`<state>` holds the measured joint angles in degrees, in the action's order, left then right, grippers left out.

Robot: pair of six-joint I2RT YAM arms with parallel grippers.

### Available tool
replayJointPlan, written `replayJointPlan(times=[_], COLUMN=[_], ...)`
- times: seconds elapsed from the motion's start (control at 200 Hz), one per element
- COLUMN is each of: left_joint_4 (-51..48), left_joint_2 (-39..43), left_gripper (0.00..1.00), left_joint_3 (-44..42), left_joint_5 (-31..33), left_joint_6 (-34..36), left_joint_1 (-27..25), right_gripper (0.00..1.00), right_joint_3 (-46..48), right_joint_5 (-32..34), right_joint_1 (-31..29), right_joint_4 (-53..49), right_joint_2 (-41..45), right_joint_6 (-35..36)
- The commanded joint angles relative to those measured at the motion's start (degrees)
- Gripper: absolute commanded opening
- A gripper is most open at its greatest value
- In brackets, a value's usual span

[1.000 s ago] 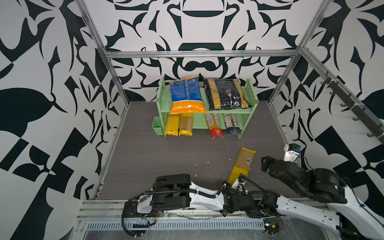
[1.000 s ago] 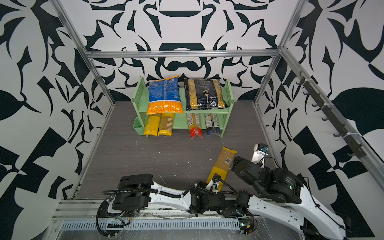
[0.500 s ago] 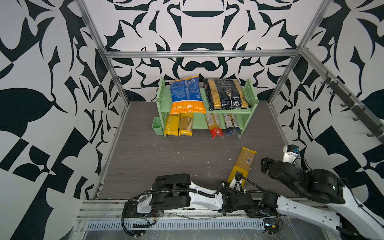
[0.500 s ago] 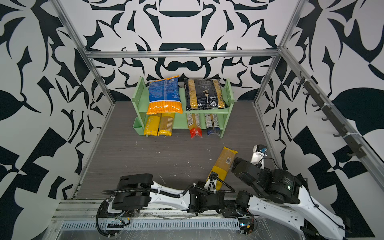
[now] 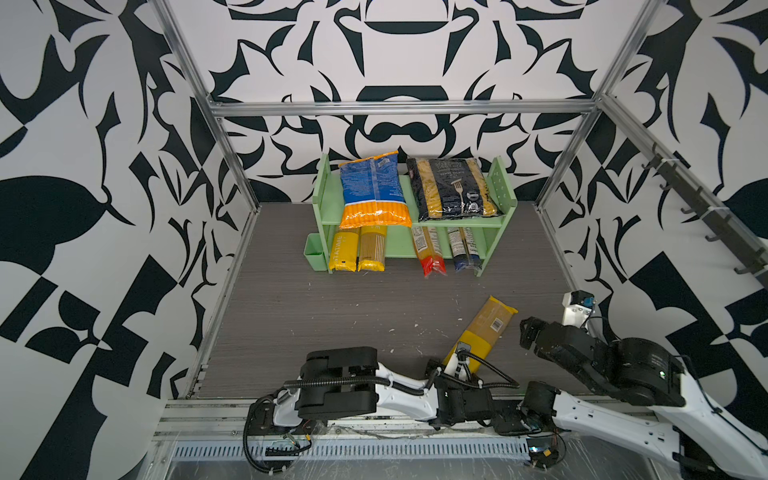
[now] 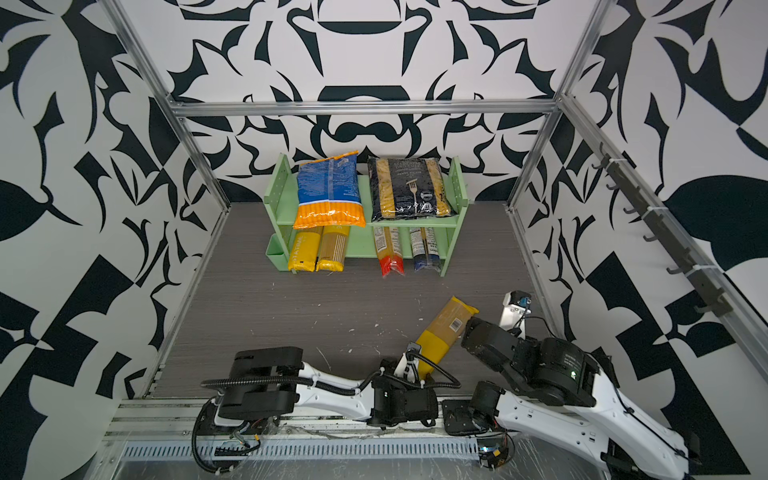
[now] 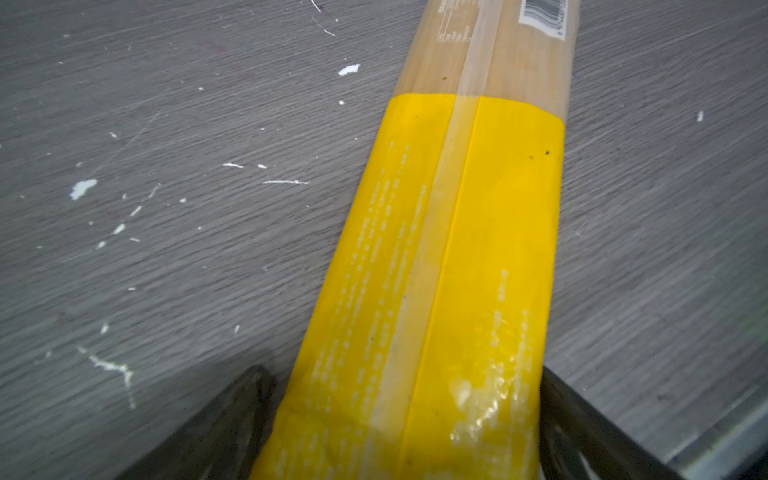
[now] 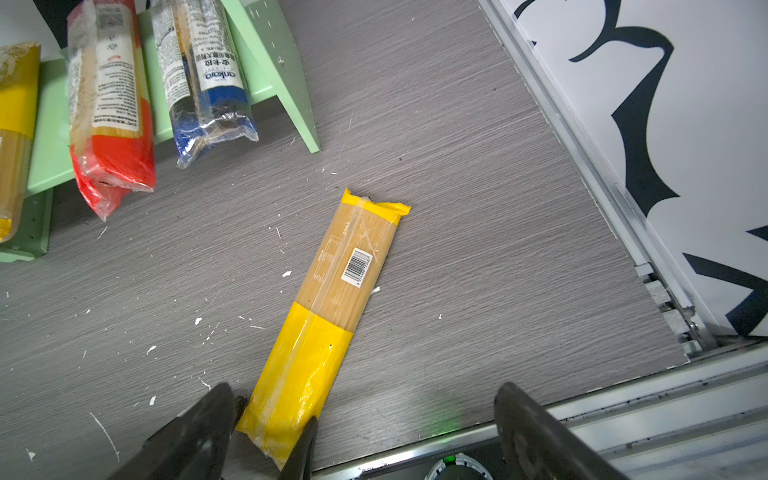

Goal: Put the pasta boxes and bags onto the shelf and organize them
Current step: 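Lower the left gripper onto the yellow end of the last pack and close, then lift the pack with the left gripper, tilting its tan end toward the shelf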

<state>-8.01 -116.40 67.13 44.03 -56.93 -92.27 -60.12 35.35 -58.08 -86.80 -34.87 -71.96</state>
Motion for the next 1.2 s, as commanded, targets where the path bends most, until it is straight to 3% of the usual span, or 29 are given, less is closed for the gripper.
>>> replayJointPlan(times=[0.0,0.595,0.705,0.815,0.865,1.055,1.14,1.195], left_joint_4=[-3.5,17.2,18.8,20.8,21.4,21.8,20.5,19.3], left_joint_2=[-0.6,-2.5,-3.3,-3.7,-3.7,-3.5,-2.9,-2.1], left_gripper=[0.99,0.98,0.86,0.64,0.48,0.21,0.0,0.0], left_joint_3=[-3.5,-12.5,-13.1,-14.4,-15.1,-16.3,-16.1,-16.0], left_joint_5=[-3.8,-12.4,-13.1,-13.5,-13.5,-12.7,-11.7,-10.7], left_joint_6=[-0.3,7.3,7.1,6.0,5.6,4.9,4.8,4.8], left_joint_1=[-0.1,0.0,0.0,0.0,0.0,0.0,0.0,0.0], right_gripper=[1.0,1.0,1.0,1.0,1.0,1.0,1.0,1.0], right_joint_3=[0.3,1.4,1.0,0.2,-0.2,-1.7,-1.7,-1.7], right_joint_5=[0.1,-1.9,-1.8,-1.5,-1.2,-0.5,-0.7,-0.8], right_joint_1=[0.2,0.2,0.2,0.3,0.2,0.3,0.2,0.2], right_joint_4=[-12.2,-12.6,-12.5,-12.5,-12.5,-12.5,-12.3,-12.0], right_joint_2=[0.7,1.5,0.6,-0.6,-1.1,-2.9,-3.5,-3.6], right_joint_6=[0.1,-0.4,-0.4,0.0,0.2,0.9,0.9,0.7])
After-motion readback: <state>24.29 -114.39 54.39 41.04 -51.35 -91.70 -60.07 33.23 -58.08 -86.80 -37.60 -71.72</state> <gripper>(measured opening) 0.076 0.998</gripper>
